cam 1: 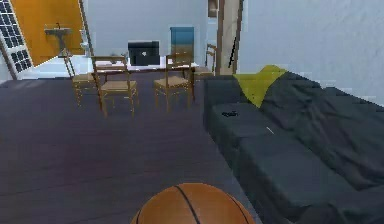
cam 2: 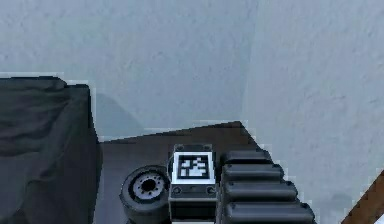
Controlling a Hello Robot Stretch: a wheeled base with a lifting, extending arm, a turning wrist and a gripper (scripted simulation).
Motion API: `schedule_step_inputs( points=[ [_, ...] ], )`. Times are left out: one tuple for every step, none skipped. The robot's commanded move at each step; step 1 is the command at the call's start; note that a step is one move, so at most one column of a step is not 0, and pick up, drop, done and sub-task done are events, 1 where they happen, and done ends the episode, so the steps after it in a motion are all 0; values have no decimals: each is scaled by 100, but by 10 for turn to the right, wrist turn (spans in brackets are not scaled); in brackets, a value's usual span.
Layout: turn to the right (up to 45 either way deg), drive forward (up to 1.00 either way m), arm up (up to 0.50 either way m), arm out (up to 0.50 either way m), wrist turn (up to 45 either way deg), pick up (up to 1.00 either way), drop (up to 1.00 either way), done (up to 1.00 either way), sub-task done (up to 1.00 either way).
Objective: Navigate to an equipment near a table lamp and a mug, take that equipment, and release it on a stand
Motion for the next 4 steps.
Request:
schedule_step_inputs(
  points=[
    [-420,0,0,0,0,0,0,0,0],
    [0,100,0,0,0,0,0,0,0],
    [0,100,0,0,0,0,0,0,0],
    [0,100,0,0,0,0,0,0,0]
  ],
)
